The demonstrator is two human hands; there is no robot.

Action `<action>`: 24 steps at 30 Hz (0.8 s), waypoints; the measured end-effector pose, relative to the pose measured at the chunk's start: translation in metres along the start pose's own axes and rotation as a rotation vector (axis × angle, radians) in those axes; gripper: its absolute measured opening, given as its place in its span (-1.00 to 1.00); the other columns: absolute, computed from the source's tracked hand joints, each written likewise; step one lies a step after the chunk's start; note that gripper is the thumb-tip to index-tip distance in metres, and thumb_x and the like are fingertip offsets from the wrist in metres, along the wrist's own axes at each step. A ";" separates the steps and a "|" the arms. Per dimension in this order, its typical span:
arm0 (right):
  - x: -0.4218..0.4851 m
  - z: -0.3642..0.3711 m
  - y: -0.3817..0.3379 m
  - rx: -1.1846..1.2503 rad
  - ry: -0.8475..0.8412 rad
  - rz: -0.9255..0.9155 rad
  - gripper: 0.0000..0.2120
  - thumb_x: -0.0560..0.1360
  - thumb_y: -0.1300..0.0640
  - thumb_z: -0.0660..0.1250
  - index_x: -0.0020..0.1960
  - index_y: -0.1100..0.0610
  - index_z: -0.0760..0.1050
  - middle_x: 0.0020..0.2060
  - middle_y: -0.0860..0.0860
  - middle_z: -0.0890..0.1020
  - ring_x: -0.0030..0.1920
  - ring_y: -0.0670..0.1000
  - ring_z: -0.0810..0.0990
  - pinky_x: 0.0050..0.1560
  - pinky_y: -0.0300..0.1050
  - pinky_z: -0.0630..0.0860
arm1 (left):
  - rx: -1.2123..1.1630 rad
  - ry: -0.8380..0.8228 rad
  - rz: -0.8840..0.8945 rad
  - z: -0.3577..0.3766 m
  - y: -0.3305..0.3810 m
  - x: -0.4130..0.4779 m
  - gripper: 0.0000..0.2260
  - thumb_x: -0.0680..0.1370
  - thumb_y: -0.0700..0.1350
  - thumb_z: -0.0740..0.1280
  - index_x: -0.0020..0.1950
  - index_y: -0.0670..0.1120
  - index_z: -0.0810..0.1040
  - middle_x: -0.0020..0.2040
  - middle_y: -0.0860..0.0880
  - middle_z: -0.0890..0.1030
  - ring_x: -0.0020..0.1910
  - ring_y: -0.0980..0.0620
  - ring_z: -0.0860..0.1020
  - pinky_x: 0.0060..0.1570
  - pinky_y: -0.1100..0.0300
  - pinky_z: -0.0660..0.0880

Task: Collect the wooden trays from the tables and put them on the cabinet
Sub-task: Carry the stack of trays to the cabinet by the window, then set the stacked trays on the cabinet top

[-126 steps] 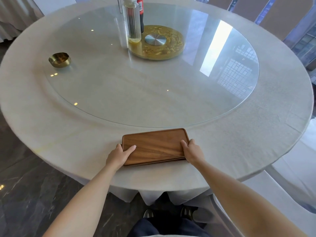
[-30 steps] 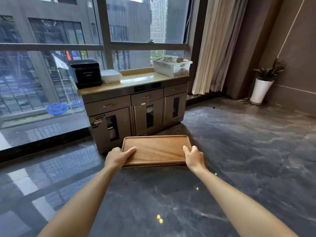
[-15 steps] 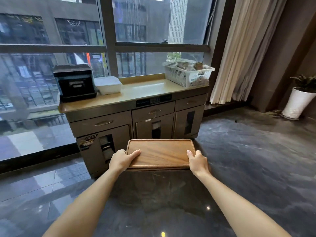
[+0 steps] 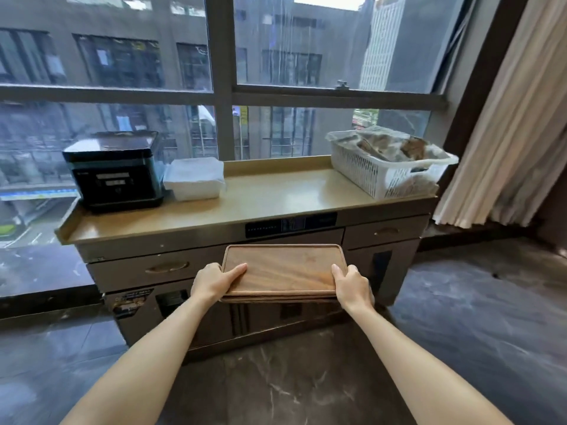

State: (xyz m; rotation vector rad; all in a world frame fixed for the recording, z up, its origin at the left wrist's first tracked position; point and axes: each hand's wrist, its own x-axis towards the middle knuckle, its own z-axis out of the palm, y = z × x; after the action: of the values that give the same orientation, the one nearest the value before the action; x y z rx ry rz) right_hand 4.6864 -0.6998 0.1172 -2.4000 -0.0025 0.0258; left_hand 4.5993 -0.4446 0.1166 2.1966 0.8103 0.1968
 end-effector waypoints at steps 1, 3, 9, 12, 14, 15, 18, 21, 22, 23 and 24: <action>0.022 0.006 -0.003 -0.004 -0.011 -0.007 -0.56 0.58 -0.12 0.03 0.21 0.19 0.40 0.12 0.18 0.59 0.11 0.21 0.54 0.02 0.02 0.42 | 0.001 0.009 -0.003 0.006 0.005 0.021 -0.50 0.39 0.31 0.30 -0.21 -0.16 0.48 -0.06 -0.17 0.63 -0.04 -0.17 0.55 -0.11 0.06 0.42; 0.065 0.022 -0.008 -0.013 -0.033 -0.008 -0.56 0.59 -0.12 0.03 0.21 0.20 0.39 0.11 0.18 0.58 0.11 0.21 0.54 0.03 0.03 0.44 | 0.002 0.016 -0.012 0.019 0.011 0.063 -0.49 0.39 0.31 0.30 -0.16 -0.18 0.52 -0.06 -0.16 0.64 -0.03 -0.17 0.56 -0.08 0.05 0.43; 0.208 0.069 -0.043 -0.023 -0.072 0.000 -0.54 0.57 -0.14 0.03 0.21 0.20 0.41 0.08 0.18 0.59 0.01 0.22 0.59 0.08 0.11 0.54 | -0.015 -0.024 -0.031 0.050 0.043 0.211 -0.45 0.38 0.31 0.31 -0.12 -0.21 0.54 -0.09 -0.14 0.62 -0.04 -0.16 0.56 -0.07 0.05 0.46; 0.288 0.084 -0.076 -0.031 -0.079 0.000 -0.51 0.57 -0.15 0.03 0.23 0.22 0.40 0.10 0.20 0.58 0.01 0.24 0.61 0.06 0.04 0.50 | -0.032 -0.021 -0.033 0.052 0.069 0.291 -0.46 0.37 0.32 0.31 -0.17 -0.20 0.57 -0.12 -0.15 0.64 -0.07 -0.16 0.57 -0.14 0.08 0.42; 0.335 0.093 -0.094 -0.021 -0.071 -0.001 -0.49 0.56 -0.16 0.04 0.24 0.23 0.40 0.10 0.21 0.58 0.01 0.24 0.61 0.04 0.02 0.46 | -0.041 -0.013 -0.038 0.051 0.086 0.338 -0.42 0.37 0.33 0.30 -0.09 -0.21 0.60 -0.08 -0.16 0.66 -0.06 -0.16 0.58 -0.08 0.06 0.47; 0.356 0.097 -0.101 -0.021 -0.068 -0.004 -0.49 0.56 -0.16 0.04 0.22 0.24 0.41 0.09 0.22 0.59 0.00 0.24 0.61 0.00 0.01 0.44 | -0.046 -0.009 -0.039 0.052 0.093 0.359 -0.43 0.36 0.33 0.31 -0.08 -0.21 0.60 -0.07 -0.16 0.66 -0.05 -0.16 0.59 -0.04 0.04 0.49; 0.417 0.111 -0.118 -0.023 -0.081 -0.019 -0.51 0.57 -0.14 0.05 0.20 0.24 0.43 0.08 0.21 0.59 0.00 0.24 0.59 -0.06 -0.02 0.42 | -0.085 -0.016 -0.059 0.062 0.107 0.415 -0.45 0.36 0.30 0.34 -0.07 -0.20 0.57 -0.08 -0.15 0.65 -0.04 -0.16 0.59 0.04 -0.01 0.52; 0.472 0.128 -0.131 -0.011 -0.105 -0.029 -0.53 0.55 -0.14 0.08 0.19 0.22 0.45 0.06 0.19 0.60 0.00 0.24 0.58 -0.03 0.00 0.49 | -0.064 -0.015 -0.102 0.074 0.113 0.464 -0.49 0.36 0.30 0.33 -0.17 -0.17 0.52 -0.20 -0.10 0.60 -0.10 -0.14 0.58 -0.11 0.05 0.49; 0.489 0.135 -0.135 -0.005 -0.116 -0.026 -0.54 0.55 -0.13 0.09 0.17 0.22 0.46 0.05 0.19 0.60 0.00 0.24 0.58 -0.01 0.03 0.53 | -0.054 -0.008 -0.115 0.078 0.114 0.480 -0.51 0.37 0.31 0.32 -0.21 -0.15 0.49 -0.25 -0.07 0.58 -0.14 -0.13 0.57 -0.17 0.06 0.45; 0.506 0.143 -0.138 0.000 -0.126 -0.023 -0.55 0.55 -0.13 0.10 0.15 0.22 0.46 0.03 0.19 0.60 -0.01 0.24 0.58 -0.01 0.04 0.53 | -0.049 -0.001 -0.129 0.082 0.115 0.496 -0.53 0.37 0.31 0.32 -0.25 -0.13 0.46 -0.29 -0.04 0.55 -0.17 -0.12 0.55 -0.21 0.07 0.42; 0.523 0.151 -0.140 0.000 -0.136 -0.021 -0.56 0.55 -0.13 0.10 0.13 0.21 0.47 0.02 0.19 0.61 -0.01 0.24 0.58 -0.04 0.01 0.51 | -0.046 0.006 -0.145 0.087 0.116 0.510 -0.54 0.37 0.30 0.32 -0.27 -0.12 0.44 -0.32 -0.02 0.53 -0.19 -0.11 0.54 -0.24 0.08 0.40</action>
State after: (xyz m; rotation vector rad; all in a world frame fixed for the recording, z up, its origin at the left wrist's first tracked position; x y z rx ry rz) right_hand 5.2069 -0.4897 0.0911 -2.3931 -0.0913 0.1793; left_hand 5.0897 -0.2457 0.0827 2.0859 0.9551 0.1481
